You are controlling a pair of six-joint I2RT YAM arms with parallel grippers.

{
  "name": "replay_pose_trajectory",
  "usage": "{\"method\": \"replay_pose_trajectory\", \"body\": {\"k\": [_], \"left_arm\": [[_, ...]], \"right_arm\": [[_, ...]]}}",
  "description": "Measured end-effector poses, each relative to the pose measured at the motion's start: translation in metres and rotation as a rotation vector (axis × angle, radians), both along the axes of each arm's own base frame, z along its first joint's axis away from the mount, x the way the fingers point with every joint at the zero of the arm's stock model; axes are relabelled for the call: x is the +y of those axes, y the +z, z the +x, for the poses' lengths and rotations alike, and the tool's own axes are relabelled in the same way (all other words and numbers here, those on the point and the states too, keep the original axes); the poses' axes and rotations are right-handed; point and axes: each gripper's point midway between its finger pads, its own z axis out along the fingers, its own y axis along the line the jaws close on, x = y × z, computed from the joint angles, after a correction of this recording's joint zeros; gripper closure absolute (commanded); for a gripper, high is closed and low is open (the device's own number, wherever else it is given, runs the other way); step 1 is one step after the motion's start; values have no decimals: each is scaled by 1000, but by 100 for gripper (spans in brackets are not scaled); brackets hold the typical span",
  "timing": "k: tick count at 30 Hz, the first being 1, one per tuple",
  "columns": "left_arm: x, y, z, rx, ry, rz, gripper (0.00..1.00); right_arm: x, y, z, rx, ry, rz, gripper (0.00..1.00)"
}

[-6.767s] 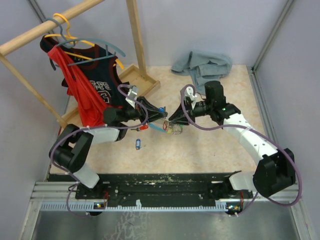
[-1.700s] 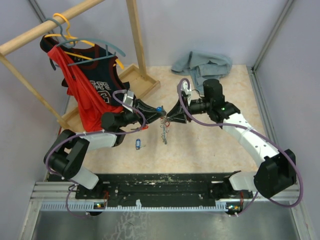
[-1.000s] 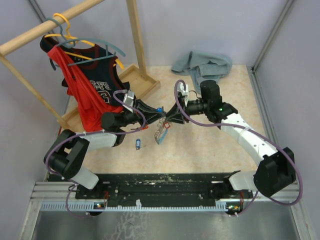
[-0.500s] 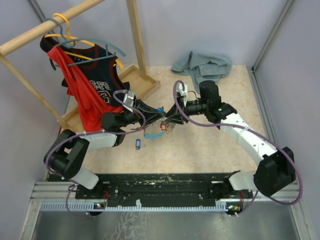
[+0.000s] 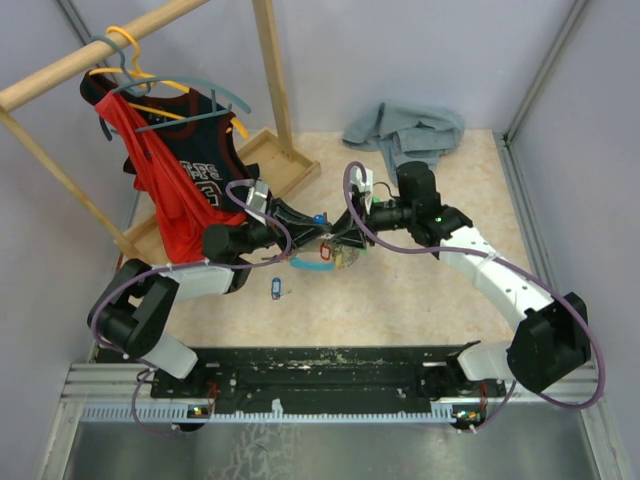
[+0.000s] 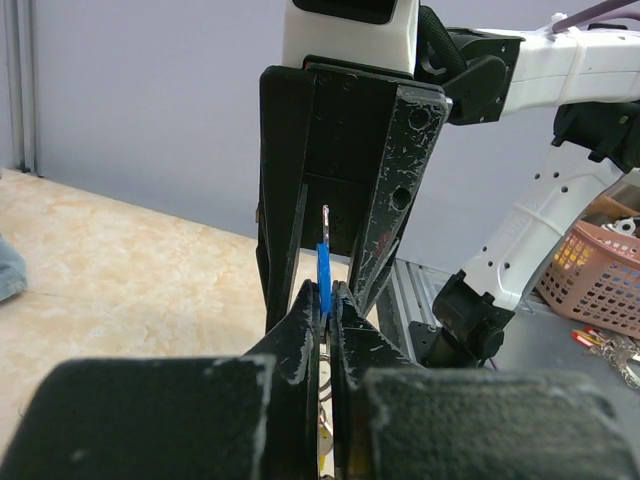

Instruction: Remove the keys from the keyring

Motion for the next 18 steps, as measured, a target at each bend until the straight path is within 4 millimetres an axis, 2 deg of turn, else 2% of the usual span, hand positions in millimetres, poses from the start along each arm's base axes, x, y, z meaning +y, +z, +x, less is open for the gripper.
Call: {"method": "replay_pose_trajectory", "body": {"k": [5, 18], "left_arm": [[0, 0, 1, -2, 4, -1, 100], [1, 2, 1, -8, 8, -5, 100]], "right_arm": [[-1, -3, 5, -5, -32, -17, 75], [-4, -9, 9, 3, -66, -44, 75]]}}
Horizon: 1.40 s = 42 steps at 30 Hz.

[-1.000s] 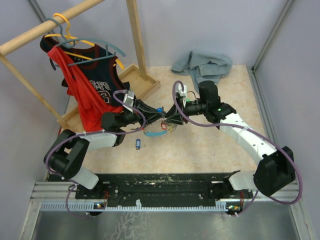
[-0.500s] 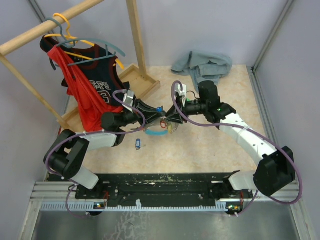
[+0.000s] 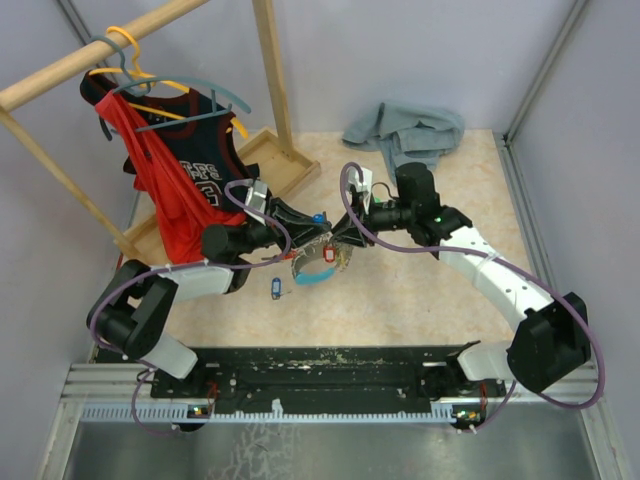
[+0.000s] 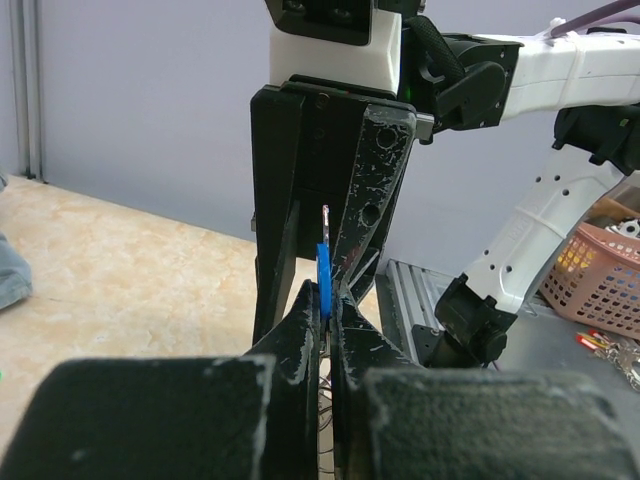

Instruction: Remove the keys from the keyring

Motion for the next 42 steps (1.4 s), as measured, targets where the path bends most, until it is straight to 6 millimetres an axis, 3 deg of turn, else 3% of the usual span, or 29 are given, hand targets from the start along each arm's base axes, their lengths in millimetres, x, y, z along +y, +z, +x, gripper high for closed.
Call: {"method": "replay_pose_trajectory", "body": {"k": [18, 30, 42], "left_arm": [[0, 1, 1, -8, 8, -3, 100], [1, 2, 2, 0, 11, -7, 100], [1, 5, 6, 10, 34, -23, 100]], "right_arm": [[2, 2, -14, 26, 68, 21, 64], [0, 0, -3, 11, 13, -2, 66], [-1, -1, -2, 16, -2, -4, 61]]}}
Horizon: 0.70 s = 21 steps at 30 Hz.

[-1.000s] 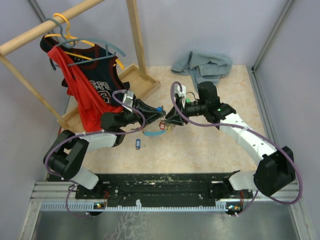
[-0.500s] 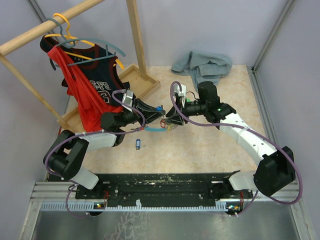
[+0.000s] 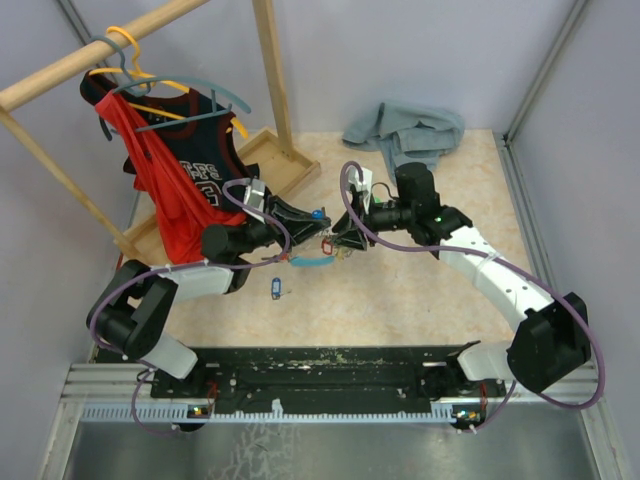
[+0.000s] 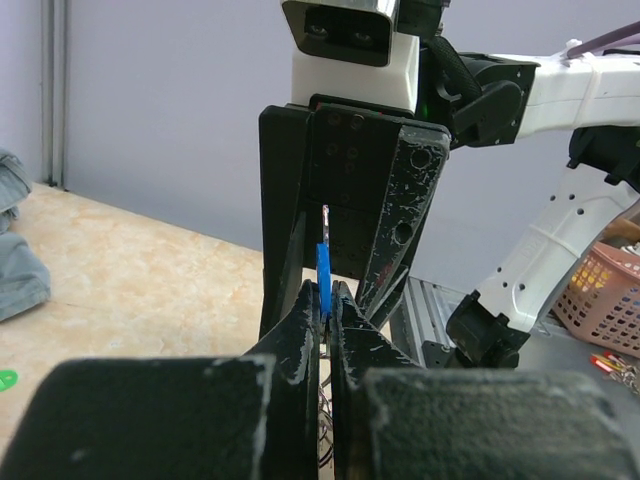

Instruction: Remove the keys from the keyring

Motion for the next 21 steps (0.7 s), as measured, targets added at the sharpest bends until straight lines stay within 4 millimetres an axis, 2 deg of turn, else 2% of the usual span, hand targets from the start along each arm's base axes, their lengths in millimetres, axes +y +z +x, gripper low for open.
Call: {"method": "replay_pose_trajectory", "body": {"k": [7, 13, 21], "left_arm": [[-2, 3, 0, -7, 14, -12, 100], [-4, 5, -2, -12, 17, -19, 100], [-5, 7, 1, -20, 41, -29, 100]], "right_arm": [[0, 1, 0, 7, -6, 2, 61], [0, 2, 6, -5, -33, 1, 66], [-3, 5, 9, -23, -63, -4, 66]]}}
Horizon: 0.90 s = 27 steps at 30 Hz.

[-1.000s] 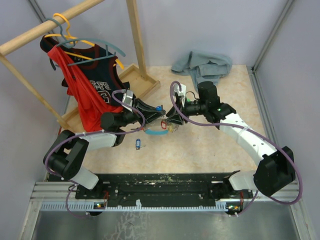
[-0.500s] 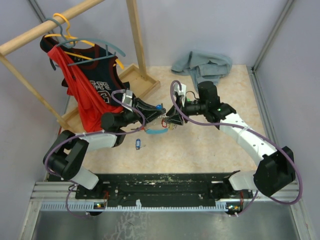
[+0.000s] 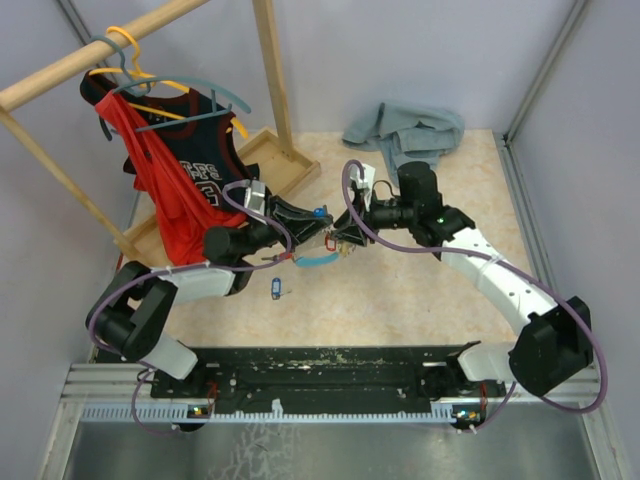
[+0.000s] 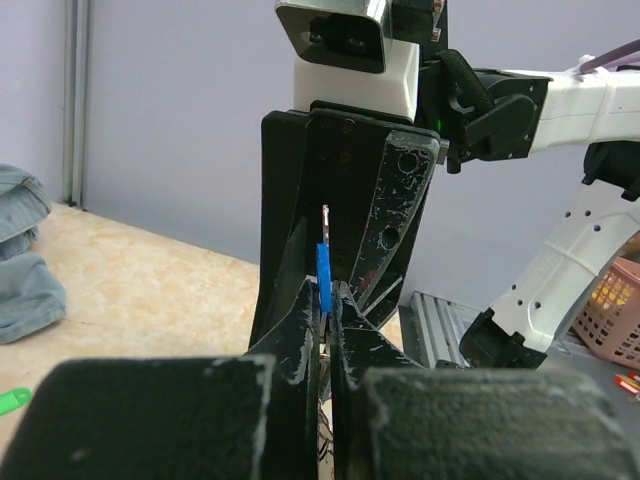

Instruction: Remove the keys from the keyring

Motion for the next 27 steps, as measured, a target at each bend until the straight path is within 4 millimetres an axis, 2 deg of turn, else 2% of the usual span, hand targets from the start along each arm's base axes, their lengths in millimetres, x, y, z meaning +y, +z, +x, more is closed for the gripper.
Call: {"method": "replay_pose_trajectory", "body": {"k": [7, 27], "left_arm": [[3, 9, -3, -35, 31, -19, 100], [4, 18, -2, -46, 86, -39, 100]], "right_arm": [[0, 8, -1, -18, 2, 11, 65], [-2, 21, -3, -41, -2, 25, 65]]}}
